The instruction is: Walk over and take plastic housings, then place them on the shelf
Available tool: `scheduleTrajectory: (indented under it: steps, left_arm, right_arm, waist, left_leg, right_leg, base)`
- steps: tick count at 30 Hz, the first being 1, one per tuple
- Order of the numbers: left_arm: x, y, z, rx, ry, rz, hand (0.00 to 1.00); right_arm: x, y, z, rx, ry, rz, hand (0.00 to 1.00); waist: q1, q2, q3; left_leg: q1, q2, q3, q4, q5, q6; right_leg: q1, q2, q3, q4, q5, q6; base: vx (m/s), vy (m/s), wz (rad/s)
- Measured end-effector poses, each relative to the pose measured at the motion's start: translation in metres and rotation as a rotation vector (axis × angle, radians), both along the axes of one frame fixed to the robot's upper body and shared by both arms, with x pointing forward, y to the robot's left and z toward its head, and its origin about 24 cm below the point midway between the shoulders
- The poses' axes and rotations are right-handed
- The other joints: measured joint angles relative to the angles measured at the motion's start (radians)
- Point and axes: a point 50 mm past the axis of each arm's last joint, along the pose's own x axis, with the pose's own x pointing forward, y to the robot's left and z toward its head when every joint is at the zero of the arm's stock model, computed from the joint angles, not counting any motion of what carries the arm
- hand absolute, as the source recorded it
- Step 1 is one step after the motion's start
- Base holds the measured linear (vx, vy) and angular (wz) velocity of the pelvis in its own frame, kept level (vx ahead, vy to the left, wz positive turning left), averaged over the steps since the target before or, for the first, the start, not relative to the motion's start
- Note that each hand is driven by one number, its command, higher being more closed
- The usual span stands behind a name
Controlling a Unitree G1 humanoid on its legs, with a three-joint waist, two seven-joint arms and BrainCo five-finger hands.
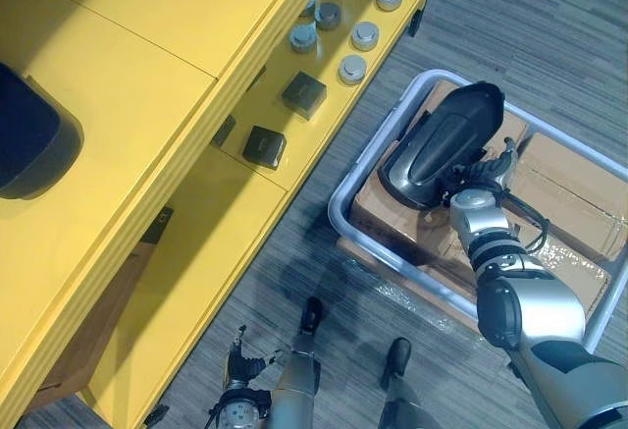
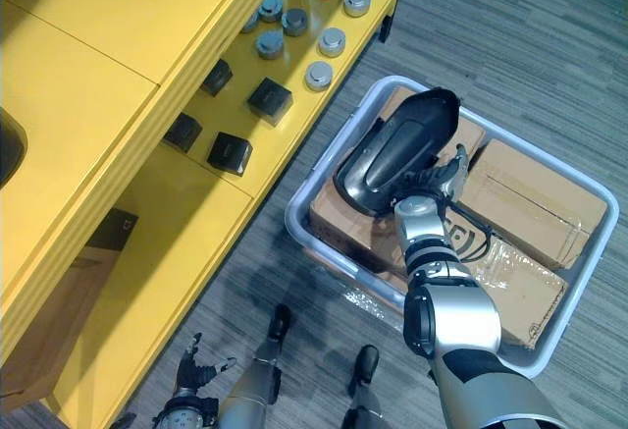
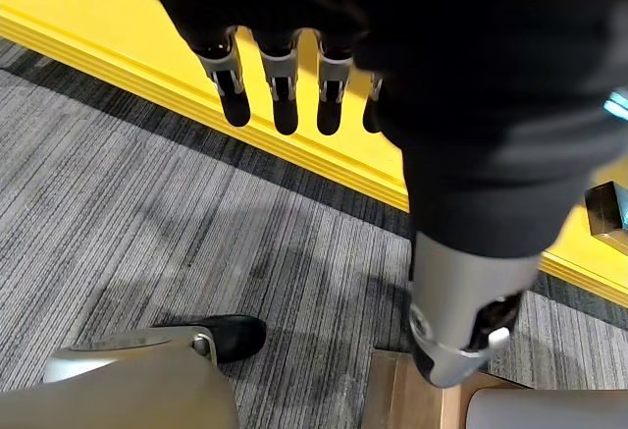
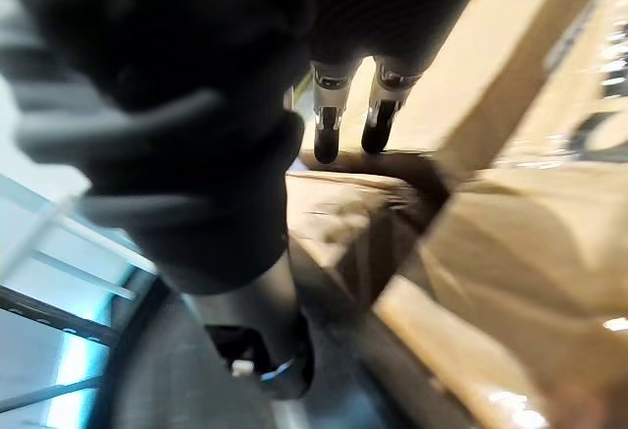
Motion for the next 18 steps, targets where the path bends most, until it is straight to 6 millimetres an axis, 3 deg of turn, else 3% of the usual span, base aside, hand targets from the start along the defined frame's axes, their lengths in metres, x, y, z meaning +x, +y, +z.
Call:
scheduleTrajectory:
  steps: [6,13,15,18]
  left_arm:
    - [0.003,-0.004,0.003,-0.023,-0.008,-0.034,0.0]
    - [0.006,-0.015,0.012,-0.048,-0.039,-0.102,0.0]
    - [0.007,-0.018,0.025,-0.067,-0.106,-0.107,0.0]
    - [0.011,-0.025,0.063,-0.121,-0.284,-0.126,0.0]
  right_arm:
    - [-0.008,-0.04,0.005,0.033,0.057,-0.023,1.0]
    - [-0.01,-0.049,0.009,0.037,0.102,0.008,1.0]
    - [-0.011,-0.052,0.009,0.025,0.116,0.009,1.0]
    - [-0.013,-0.057,0.01,-0.087,0.131,-0.002,1.0]
  waist:
    - [0.015,0.001,0.004]
    - [0.02,0.001,0.01]
    - [0.018,0.0,0.011]
    - [0.006,0.0,0.012]
  left_leg:
    - [-0.024,-0.006,-0.03,-0.004,0.002,-0.002]
    - [-0.011,-0.014,-0.049,-0.006,0.006,-0.002]
    - [0.002,-0.016,-0.047,-0.009,0.006,-0.002]
    - [0.043,-0.017,-0.037,-0.019,0.007,0.0]
  right_leg:
    - [-0.01,0.0,-0.029,-0.001,-0.002,0.002]
    - [0.013,-0.002,-0.052,-0.002,-0.003,0.003]
    - [0.025,-0.004,-0.052,-0.002,-0.003,0.003]
    - [0.056,-0.006,-0.047,-0.005,-0.003,0.003]
  base:
    - [0.04,0.004,0.13]
    - [0.05,-0.001,0.11]
    - [0.03,-0.006,0.01]
    - [0.05,-0.02,-0.04]
